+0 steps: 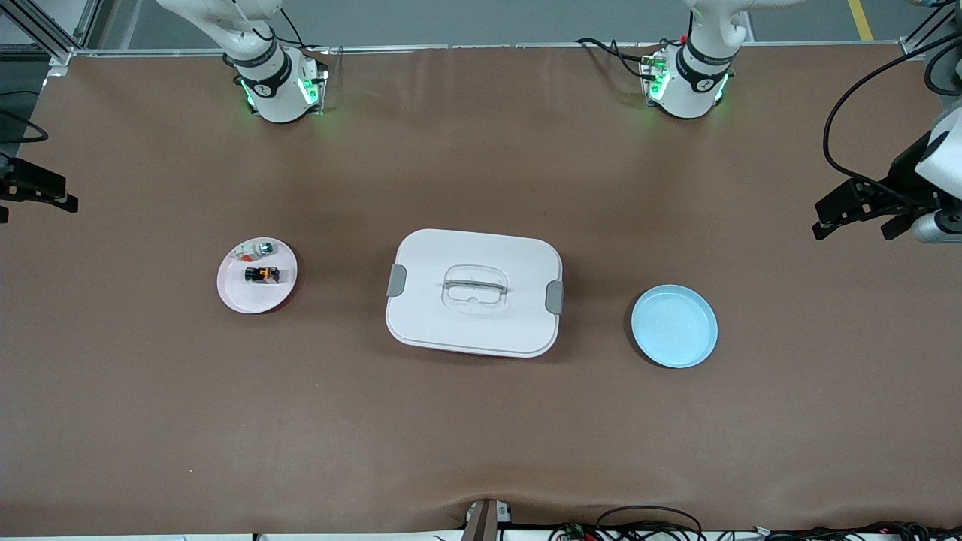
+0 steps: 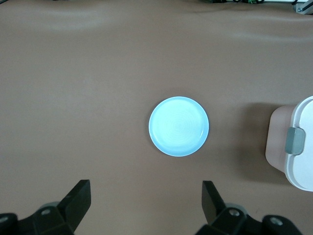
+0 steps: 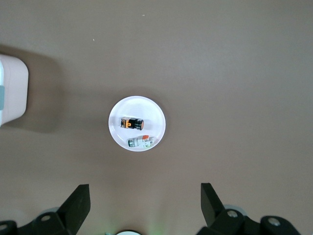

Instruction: Transfer orange switch to right arm and place

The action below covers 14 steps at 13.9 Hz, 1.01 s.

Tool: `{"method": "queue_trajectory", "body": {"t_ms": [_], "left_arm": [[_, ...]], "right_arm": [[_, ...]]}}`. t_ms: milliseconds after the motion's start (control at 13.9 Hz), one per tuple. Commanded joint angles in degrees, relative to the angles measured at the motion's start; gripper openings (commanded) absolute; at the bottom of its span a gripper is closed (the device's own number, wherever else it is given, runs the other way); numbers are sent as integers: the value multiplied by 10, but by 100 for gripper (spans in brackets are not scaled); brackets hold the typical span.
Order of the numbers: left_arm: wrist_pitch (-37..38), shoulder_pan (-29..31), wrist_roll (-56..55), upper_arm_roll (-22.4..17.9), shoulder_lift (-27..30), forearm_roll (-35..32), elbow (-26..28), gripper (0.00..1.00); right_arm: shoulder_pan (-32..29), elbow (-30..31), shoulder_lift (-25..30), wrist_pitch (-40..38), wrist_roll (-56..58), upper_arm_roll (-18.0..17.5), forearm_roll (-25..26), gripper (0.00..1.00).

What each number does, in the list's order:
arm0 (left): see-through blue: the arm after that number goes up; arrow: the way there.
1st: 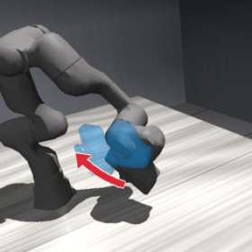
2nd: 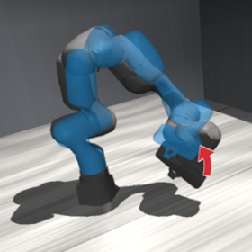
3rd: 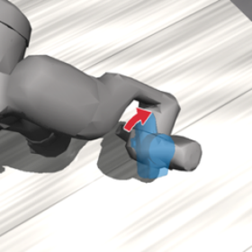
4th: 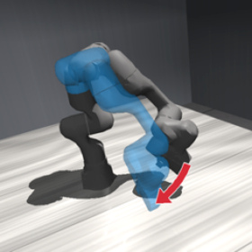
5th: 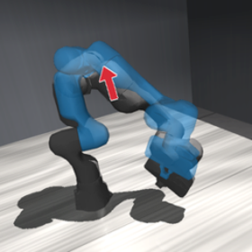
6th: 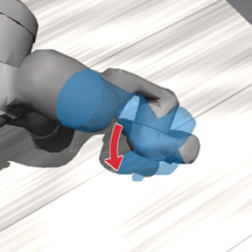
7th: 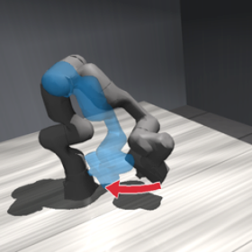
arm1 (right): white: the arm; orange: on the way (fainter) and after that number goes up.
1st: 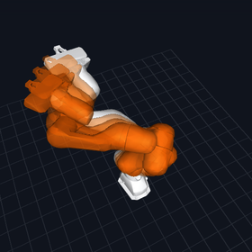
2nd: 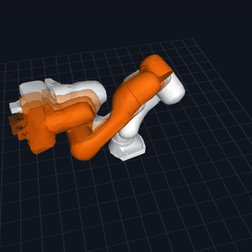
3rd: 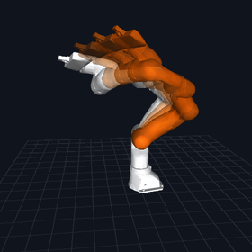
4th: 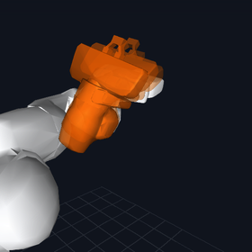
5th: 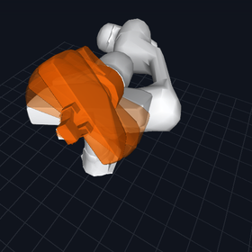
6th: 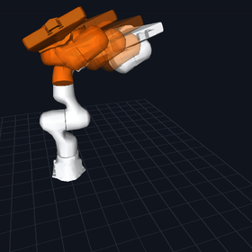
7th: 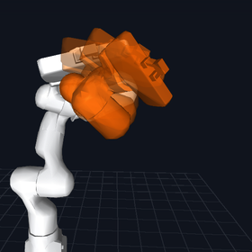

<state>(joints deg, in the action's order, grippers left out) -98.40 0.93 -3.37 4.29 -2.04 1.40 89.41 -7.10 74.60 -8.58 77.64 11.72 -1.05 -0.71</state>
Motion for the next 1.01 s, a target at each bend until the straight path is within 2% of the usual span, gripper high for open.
{"method": "queue_trajectory", "body": {"t_ms": [0,215,431,718,933], "left_arm": [[19,4,3,3,3,1,-5,100],[74,0,3,3,-4,-1,-31,100],[123,-1,3,2,-17,-4,-49,100],[138,-5,6,4,-24,-20,-44,100],[140,-6,6,4,-26,-20,-44,100]], "right_arm": [[-3,26,29,-6,-26,-4,-4,100],[6,50,52,11,-31,0,-4,100],[18,50,56,15,-96,0,-4,100],[20,89,80,35,-96,1,-5,100],[34,90,82,41,-92,2,-4,100]]}}
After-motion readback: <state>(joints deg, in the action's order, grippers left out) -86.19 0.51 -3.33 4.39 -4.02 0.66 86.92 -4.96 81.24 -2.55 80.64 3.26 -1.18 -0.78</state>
